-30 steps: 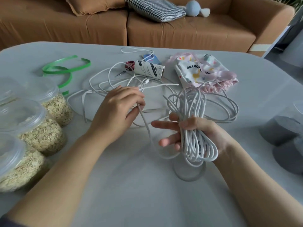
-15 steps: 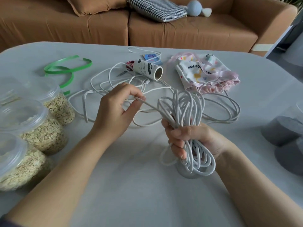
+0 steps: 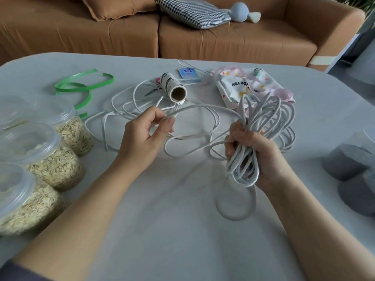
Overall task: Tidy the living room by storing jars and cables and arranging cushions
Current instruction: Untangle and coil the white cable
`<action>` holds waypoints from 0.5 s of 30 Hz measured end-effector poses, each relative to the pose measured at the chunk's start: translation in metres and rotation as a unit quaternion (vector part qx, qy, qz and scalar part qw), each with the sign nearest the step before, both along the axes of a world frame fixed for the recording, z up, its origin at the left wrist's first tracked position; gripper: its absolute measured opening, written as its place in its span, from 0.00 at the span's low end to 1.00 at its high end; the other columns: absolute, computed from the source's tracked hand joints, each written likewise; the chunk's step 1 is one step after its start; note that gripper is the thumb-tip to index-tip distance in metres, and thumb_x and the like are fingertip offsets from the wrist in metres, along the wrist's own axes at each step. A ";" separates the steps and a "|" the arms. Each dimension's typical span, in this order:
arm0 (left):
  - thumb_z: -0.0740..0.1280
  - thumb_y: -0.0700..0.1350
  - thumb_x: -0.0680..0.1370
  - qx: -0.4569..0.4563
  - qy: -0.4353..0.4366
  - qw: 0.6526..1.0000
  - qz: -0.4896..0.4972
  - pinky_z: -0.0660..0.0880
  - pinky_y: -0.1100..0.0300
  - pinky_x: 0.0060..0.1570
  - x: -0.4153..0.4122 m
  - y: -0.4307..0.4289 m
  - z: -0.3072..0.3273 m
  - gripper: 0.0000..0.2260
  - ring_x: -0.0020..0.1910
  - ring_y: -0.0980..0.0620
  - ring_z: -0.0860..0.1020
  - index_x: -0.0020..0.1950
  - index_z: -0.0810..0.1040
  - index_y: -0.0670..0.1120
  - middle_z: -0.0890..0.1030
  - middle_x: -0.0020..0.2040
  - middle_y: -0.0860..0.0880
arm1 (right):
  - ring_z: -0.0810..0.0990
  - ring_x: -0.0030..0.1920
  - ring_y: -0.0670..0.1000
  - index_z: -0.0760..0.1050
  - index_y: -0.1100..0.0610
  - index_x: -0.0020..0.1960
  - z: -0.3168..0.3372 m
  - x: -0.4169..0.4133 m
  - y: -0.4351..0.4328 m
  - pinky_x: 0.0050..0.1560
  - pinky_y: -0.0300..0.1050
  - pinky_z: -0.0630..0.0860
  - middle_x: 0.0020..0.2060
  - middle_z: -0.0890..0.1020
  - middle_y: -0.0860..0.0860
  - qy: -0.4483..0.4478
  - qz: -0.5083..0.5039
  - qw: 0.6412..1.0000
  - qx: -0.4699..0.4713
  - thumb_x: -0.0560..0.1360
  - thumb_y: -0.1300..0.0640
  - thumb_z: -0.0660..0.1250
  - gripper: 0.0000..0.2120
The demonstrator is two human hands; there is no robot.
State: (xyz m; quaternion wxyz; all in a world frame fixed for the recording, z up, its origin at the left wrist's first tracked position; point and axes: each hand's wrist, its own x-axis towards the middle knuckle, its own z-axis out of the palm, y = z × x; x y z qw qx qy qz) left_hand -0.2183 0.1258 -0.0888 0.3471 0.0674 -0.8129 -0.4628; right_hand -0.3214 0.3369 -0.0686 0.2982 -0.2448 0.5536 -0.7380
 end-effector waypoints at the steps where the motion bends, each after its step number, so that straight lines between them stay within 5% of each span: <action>1: 0.63 0.52 0.79 -0.007 0.004 1.000 0.007 0.73 0.61 0.46 -0.001 0.000 -0.001 0.10 0.40 0.56 0.79 0.42 0.73 0.49 0.81 0.37 0.50 | 0.69 0.27 0.51 0.67 0.59 0.34 -0.001 -0.001 0.000 0.27 0.41 0.67 0.29 0.70 0.56 -0.005 -0.011 1.000 -0.004 0.64 0.61 0.64 0.05; 7: 0.65 0.45 0.80 0.020 -0.015 1.000 0.009 0.73 0.67 0.49 -0.006 -0.004 -0.009 0.02 0.46 0.61 0.80 0.48 0.74 0.48 0.83 0.45 0.54 | 0.80 0.36 0.51 0.73 0.56 0.31 -0.002 -0.002 -0.002 0.54 0.53 0.76 0.29 0.76 0.52 -0.057 -0.028 0.993 -0.100 0.65 0.65 0.64 0.06; 11: 0.62 0.45 0.80 0.060 -0.022 0.998 0.006 0.75 0.58 0.49 -0.009 -0.003 -0.011 0.04 0.43 0.50 0.82 0.46 0.73 0.51 0.83 0.38 0.51 | 0.72 0.30 0.48 0.69 0.55 0.36 -0.001 -0.001 -0.005 0.39 0.43 0.76 0.30 0.69 0.49 -0.130 -0.007 0.979 -0.156 0.62 0.63 0.66 0.07; 15: 0.60 0.51 0.80 0.046 -0.004 0.999 0.015 0.75 0.51 0.46 -0.007 0.000 -0.007 0.07 0.40 0.45 0.79 0.44 0.74 0.54 0.80 0.36 0.50 | 0.68 0.29 0.47 0.67 0.55 0.37 0.001 -0.002 -0.006 0.36 0.41 0.74 0.29 0.66 0.48 -0.132 -0.028 0.979 -0.150 0.68 0.65 0.58 0.06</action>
